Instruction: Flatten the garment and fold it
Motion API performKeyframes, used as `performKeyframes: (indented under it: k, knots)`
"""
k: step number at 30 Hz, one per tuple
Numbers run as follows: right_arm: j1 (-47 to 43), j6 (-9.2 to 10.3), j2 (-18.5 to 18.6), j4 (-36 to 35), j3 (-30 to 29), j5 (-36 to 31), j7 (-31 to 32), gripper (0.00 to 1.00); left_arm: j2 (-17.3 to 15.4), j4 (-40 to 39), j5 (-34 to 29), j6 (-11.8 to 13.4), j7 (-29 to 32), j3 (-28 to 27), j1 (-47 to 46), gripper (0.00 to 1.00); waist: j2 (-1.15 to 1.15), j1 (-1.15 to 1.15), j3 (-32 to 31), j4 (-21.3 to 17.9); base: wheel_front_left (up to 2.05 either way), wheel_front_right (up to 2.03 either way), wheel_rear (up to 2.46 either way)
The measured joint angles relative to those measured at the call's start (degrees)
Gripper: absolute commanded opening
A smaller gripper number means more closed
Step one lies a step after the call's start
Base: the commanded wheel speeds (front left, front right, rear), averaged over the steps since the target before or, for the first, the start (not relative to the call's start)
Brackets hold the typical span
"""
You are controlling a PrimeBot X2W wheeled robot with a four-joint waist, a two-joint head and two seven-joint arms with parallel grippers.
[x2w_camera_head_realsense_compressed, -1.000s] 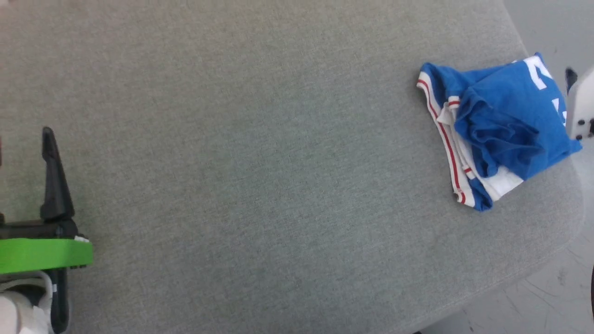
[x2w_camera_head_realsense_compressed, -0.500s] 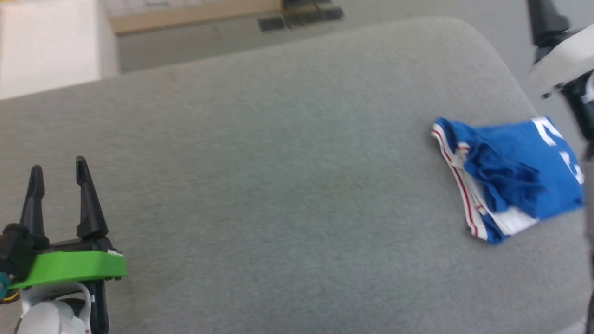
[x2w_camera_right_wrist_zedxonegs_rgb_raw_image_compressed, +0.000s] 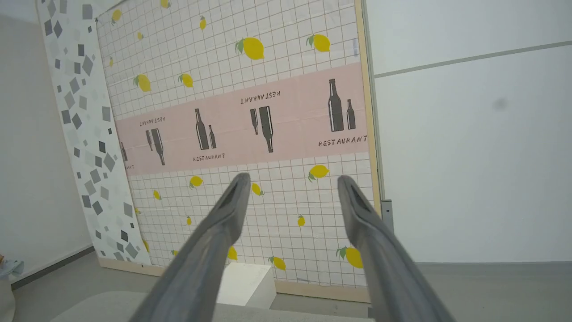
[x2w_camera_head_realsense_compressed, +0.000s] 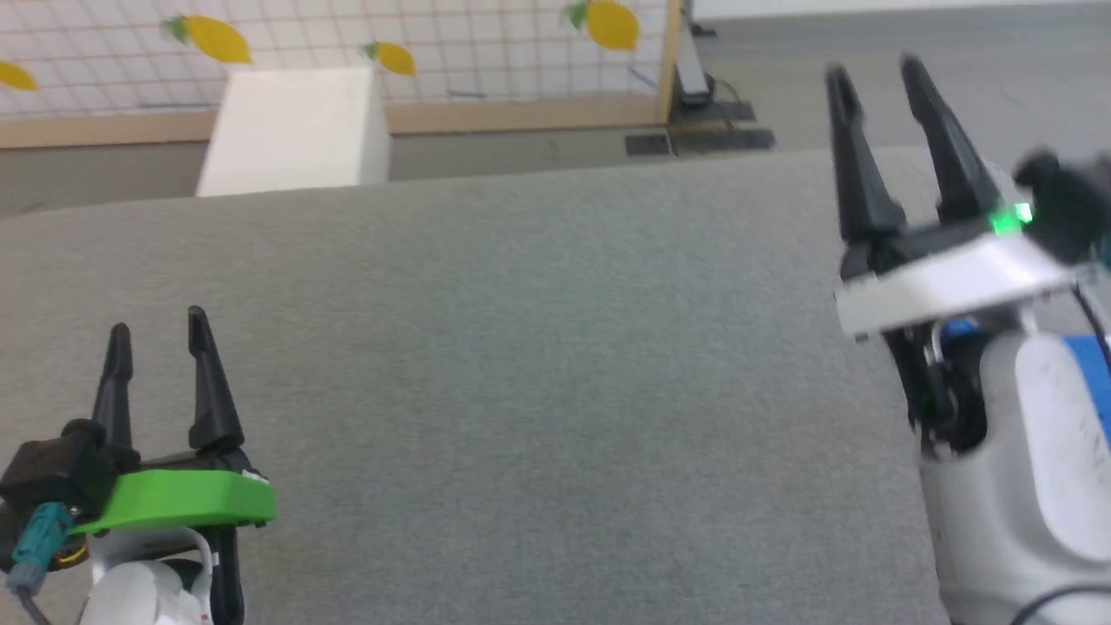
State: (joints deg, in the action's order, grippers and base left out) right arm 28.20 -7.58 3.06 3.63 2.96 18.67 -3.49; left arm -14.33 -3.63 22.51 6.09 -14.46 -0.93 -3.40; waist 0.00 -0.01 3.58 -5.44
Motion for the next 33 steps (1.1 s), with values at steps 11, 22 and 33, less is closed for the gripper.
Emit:
performKeyframes:
  k: [11, 22, 33]
  knots:
    - [-15.2, 0.01, -0.2, 5.0, -1.9, 0.6, -10.7, 1.0, 2.1, 4.7, -0.3, -0.1, 0.0, 1.9, -0.2, 1.0, 0.0, 0.0, -4.5, 3.7, 0.0, 0.0, 0.0]
    - [-23.9, 0.01, -0.2, 3.3, -4.0, -3.0, -11.2, 1.0, 3.3, 9.9, -3.1, -0.3, 0.1, 6.0, 0.9, 1.0, 0.0, 0.0, -6.7, 4.8, 0.0, 0.0, 0.0]
    - [-27.2, 0.01, -0.2, 7.6, -3.8, -5.1, -11.2, 1.0, 4.0, 15.7, -3.3, -0.8, 0.8, 8.5, 1.9, 1.0, 0.0, 0.0, -6.9, 5.0, 0.0, 0.0, 0.0]
